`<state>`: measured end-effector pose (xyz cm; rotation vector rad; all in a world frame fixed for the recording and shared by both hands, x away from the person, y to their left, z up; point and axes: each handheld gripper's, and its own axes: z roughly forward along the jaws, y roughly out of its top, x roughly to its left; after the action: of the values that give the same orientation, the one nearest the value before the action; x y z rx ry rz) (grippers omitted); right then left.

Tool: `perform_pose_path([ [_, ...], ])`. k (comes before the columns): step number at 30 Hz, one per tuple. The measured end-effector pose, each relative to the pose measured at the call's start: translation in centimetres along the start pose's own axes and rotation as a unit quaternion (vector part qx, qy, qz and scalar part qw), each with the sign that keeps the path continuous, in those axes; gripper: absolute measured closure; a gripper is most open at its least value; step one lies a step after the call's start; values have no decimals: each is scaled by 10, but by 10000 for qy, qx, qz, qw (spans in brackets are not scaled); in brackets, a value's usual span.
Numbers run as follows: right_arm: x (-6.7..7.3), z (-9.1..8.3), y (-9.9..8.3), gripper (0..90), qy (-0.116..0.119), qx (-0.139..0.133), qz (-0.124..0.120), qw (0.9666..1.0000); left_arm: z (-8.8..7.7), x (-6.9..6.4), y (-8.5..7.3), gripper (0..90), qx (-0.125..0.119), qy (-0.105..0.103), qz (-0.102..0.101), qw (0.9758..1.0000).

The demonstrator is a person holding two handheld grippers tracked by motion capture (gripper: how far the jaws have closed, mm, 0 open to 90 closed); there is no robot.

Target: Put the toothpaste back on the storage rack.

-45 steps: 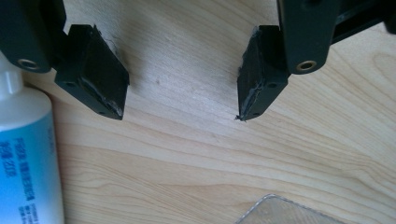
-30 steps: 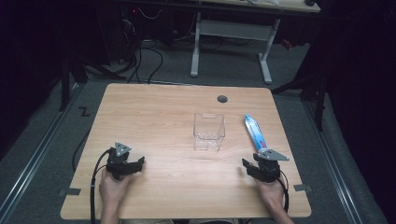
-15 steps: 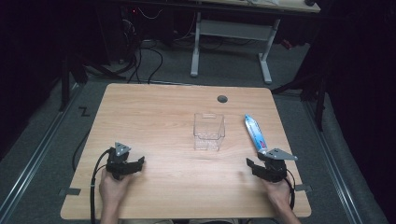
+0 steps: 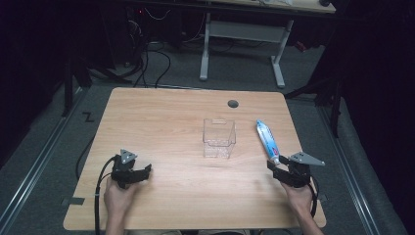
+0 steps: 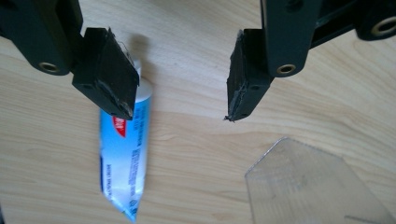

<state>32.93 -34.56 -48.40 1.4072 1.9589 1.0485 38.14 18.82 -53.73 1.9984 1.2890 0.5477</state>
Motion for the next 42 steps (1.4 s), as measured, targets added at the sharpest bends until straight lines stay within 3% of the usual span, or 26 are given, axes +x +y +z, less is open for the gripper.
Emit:
perform_pose_path([
  [13, -19, -2, 16, 461, -308, 2, 122, 9995, 0, -1, 0, 220, 1, 42, -26, 10000],
  [19, -35, 3, 20, 444, -344, 92, 455, 9983, 0, -1, 0, 218, 7, 39, -34, 10000],
  [25, -46, 7, 27, 441, -451, 182, 522, 9975, 0, -1, 0, 219, 0, 42, -36, 10000],
  [35, -50, 18, 40, 441, -536, 339, 472, 9969, 0, -1, 0, 219, 2, 43, -34, 10000],
  [39, -52, 21, 48, 443, -464, 392, 625, 9962, 0, -1, 0, 219, 0, 43, -35, 10000],
  [42, -53, 24, 52, 444, -538, 471, 527, 9961, 0, -1, 0, 219, -1, 43, -35, 10000],
])
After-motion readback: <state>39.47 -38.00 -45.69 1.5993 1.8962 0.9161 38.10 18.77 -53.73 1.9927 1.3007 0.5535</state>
